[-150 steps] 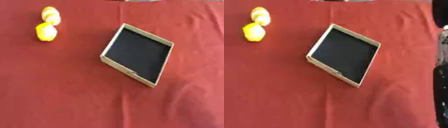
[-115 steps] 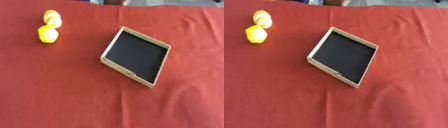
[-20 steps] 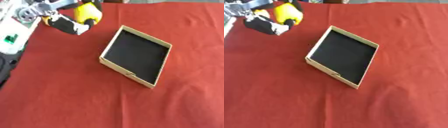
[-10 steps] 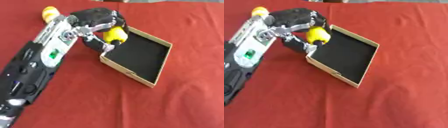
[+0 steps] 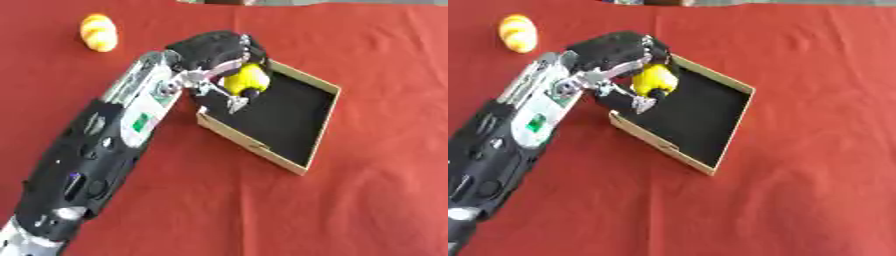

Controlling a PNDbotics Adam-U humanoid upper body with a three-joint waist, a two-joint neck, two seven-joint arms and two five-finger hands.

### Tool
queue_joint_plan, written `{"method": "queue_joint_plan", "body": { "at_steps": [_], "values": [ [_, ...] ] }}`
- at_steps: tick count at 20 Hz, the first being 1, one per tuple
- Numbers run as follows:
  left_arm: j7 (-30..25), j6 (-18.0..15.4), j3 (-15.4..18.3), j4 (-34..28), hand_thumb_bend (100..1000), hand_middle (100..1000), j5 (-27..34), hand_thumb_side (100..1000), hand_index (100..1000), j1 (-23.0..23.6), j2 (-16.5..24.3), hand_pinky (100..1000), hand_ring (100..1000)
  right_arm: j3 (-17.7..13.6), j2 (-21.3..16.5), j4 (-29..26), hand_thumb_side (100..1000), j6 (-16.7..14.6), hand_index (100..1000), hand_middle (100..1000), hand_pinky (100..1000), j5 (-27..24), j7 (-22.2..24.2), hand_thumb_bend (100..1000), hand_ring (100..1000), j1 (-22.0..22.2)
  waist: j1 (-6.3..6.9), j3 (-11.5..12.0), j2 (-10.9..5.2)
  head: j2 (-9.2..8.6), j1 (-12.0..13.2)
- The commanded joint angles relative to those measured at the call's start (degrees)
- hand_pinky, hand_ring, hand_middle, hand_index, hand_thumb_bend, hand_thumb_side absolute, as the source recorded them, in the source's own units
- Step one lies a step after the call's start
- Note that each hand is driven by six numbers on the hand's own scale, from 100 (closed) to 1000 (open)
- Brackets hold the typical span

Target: Pick up objects on the table and place them in the box.

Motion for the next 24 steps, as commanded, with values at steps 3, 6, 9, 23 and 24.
{"method": "queue_joint_plan", "body": {
  "at_steps": [3,6,9,23,24],
  "values": [
    [0.54,0.21,0.61,1.64,100,730,-0.41,211,883,-0.48,-1.11,841,771,-0.59,-0.42,-1.21,554,0.49,836,779,920,-0.48,0.08,100,894,-0.84,0.12,-0.37,-1.76,-0.55,0.34],
    [-1.35,-1.1,0.47,1.91,248,830,-0.98,338,945,-0.29,-1.03,950,886,-0.61,-0.21,-1.21,555,0.79,836,779,921,-0.54,0.19,100,894,-0.76,0.24,-0.38,-1.75,-0.56,0.14],
    [-3.32,-2.66,0.58,1.88,400,869,-2.05,389,970,-0.03,-0.95,997,937,-0.53,0.01,-1.21,555,0.94,836,779,921,-0.66,0.41,100,895,-0.73,0.21,-0.33,-1.73,-0.59,0.04],
    [-2.26,0.41,4.88,-7.93,266,829,7.68,288,940,-0.21,5.64,967,908,-1.18,-0.49,-1.21,561,1.08,834,779,921,-1.09,-0.3,100,894,-0.02,0.78,0.81,-2.39,-0.25,-0.97],
    [-2.35,1.59,5.8,-10.38,253,824,10.53,280,936,-0.12,7.76,963,903,-1.37,-0.7,-1.21,562,1.08,834,779,921,-1.01,-0.65,100,894,0.2,0.95,1.08,-2.5,-0.21,-1.33]
  ]
}}
